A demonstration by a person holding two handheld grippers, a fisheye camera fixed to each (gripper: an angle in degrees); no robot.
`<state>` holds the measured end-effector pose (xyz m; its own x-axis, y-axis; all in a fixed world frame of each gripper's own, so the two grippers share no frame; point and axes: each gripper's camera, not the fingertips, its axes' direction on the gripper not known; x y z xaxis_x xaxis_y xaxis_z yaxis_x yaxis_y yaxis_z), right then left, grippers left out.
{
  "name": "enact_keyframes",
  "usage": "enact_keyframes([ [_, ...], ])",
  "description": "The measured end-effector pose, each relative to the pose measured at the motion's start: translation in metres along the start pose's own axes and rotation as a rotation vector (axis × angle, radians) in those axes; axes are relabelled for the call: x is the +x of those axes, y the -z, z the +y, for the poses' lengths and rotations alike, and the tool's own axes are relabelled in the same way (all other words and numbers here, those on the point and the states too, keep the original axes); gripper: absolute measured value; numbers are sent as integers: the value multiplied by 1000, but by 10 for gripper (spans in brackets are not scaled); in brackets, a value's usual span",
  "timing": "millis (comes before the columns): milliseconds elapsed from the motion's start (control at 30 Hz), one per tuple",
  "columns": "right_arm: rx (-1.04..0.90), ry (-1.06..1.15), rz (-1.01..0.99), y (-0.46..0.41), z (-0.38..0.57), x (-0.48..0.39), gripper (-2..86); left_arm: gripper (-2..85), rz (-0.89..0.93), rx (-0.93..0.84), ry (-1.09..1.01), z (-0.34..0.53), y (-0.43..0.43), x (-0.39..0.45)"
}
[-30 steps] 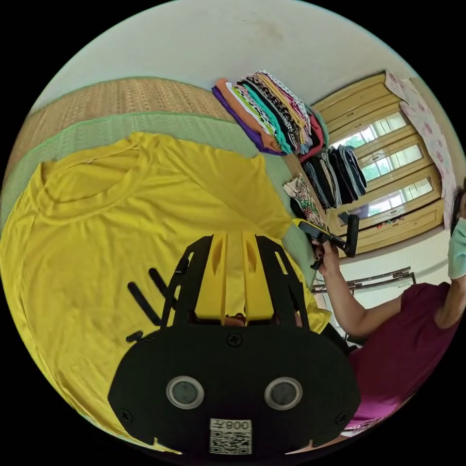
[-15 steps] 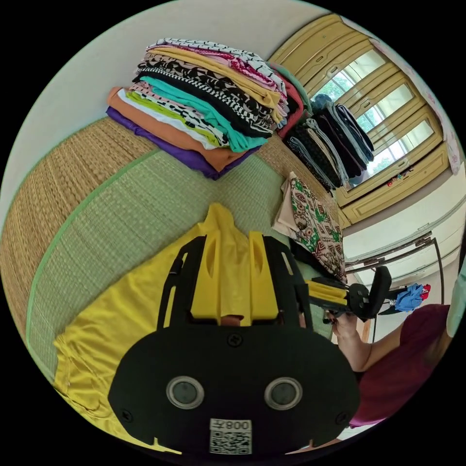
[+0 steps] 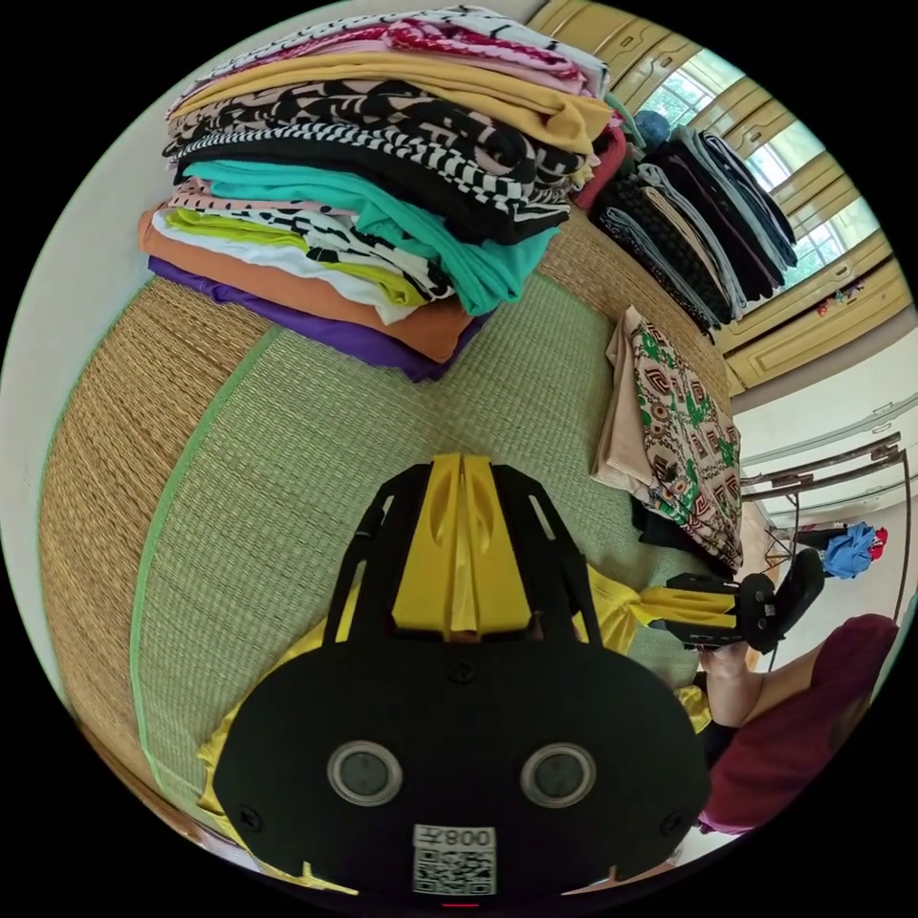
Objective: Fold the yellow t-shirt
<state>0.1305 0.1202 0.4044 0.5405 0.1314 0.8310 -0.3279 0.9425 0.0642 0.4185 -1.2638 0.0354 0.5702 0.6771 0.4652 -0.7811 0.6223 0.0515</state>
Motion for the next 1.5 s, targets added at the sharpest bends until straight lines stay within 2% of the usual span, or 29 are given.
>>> enact_keyframes([
  [133,17,-10,-34,2,2,12,21,23,33,50,23,-6,-6,-9],
  [300,16,-23,-53,2,3,26,20,70,87,16,14,-21,-34,-18],
  [433,8,-28,-63,1,4,36,20,30,-5,-54,0,-35,-56,-18],
  [600,27,-39,-95,6,9,51,20,9,17,-19,-8,-33,-49,-27],
  [767,124,-75,-292,23,20,77,18,4,92,77,17,-13,-15,-49],
  [933,182,-14,-560,31,24,87,17,4,136,175,61,39,36,-83],
  [1067,135,102,-778,19,21,74,18,4,158,237,138,95,66,-118],
  [1133,98,153,-816,12,20,61,19,4,160,261,210,137,82,-144],
  [1300,-22,285,-818,-11,19,18,18,4,212,300,376,221,92,-195],
  [1500,-191,412,-696,-49,24,-34,18,4,199,261,477,285,85,-226],
])
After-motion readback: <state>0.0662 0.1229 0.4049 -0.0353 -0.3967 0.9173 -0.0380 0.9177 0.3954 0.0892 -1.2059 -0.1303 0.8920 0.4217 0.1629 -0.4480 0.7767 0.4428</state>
